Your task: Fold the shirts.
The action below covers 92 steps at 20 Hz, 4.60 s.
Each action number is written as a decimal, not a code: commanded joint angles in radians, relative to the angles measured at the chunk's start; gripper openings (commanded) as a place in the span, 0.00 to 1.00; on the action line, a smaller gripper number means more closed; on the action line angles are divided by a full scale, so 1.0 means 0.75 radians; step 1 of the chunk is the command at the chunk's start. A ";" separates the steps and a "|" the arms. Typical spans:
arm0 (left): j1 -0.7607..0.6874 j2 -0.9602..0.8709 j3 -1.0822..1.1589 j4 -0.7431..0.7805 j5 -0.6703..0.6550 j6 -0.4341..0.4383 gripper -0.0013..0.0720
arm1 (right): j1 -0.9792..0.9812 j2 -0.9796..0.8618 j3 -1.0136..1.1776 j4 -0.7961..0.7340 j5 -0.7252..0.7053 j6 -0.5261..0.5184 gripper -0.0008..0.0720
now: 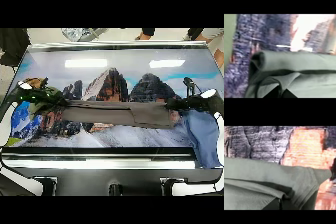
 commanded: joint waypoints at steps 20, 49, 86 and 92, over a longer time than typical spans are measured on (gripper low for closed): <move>-0.137 0.453 0.102 -0.052 -0.129 0.017 0.84 | -0.172 -0.292 0.121 0.072 0.489 -0.097 0.99; -1.219 -0.370 0.381 -0.726 0.525 -0.245 0.06 | -0.079 0.905 0.123 0.062 0.770 0.220 0.07; -0.334 0.462 0.334 0.225 0.048 -0.056 0.06 | 0.281 0.065 0.121 0.179 0.287 0.194 0.87; -0.325 0.462 0.334 0.224 0.044 -0.057 0.06 | 0.194 0.117 -0.282 0.150 0.225 0.279 0.87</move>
